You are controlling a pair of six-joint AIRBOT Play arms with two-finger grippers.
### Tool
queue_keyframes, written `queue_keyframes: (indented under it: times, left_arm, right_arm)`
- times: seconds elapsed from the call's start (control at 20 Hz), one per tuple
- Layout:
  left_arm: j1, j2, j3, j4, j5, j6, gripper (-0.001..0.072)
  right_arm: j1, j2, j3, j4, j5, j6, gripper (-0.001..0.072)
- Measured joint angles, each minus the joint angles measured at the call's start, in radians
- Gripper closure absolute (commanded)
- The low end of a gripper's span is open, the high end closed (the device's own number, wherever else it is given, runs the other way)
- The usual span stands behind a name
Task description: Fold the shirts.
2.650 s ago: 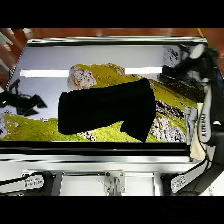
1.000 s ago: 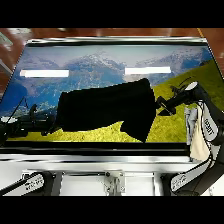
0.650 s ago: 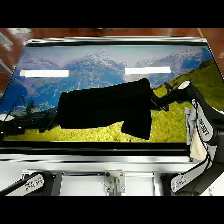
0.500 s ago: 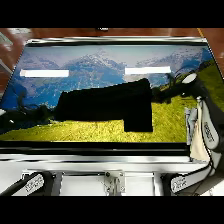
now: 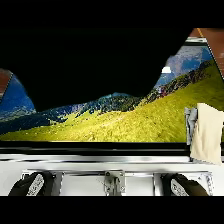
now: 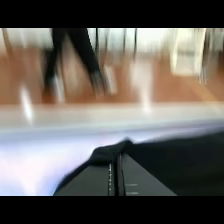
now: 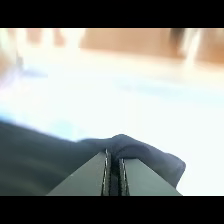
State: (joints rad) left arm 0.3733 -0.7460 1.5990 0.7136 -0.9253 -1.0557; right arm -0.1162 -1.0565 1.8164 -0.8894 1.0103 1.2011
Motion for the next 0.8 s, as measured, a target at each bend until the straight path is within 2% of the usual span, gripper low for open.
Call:
queue_keyframes:
  times: [0.2,0.45,0.6,0.8]
  left_arm:
    - [0.000,0.121,0.135,0.072,0.031,-0.048,0.0676]
    - [0.000,0.199,0.165,0.336,-0.176,-0.200,0.0675]
    - [0.000,0.208,0.105,0.404,-0.289,-0.238,0.0675]
    - [-0.001,0.195,-0.096,0.408,-0.357,-0.258,0.0676]
  right_arm:
    - [0.000,0.203,0.038,-0.131,-0.008,0.095,0.0652]
    - [0.000,0.344,0.050,-0.347,0.159,0.192,0.0652]
    - [0.000,0.338,0.050,-0.406,0.317,0.237,0.0652]
    - [0.001,0.210,0.050,-0.435,0.574,0.284,0.0652]
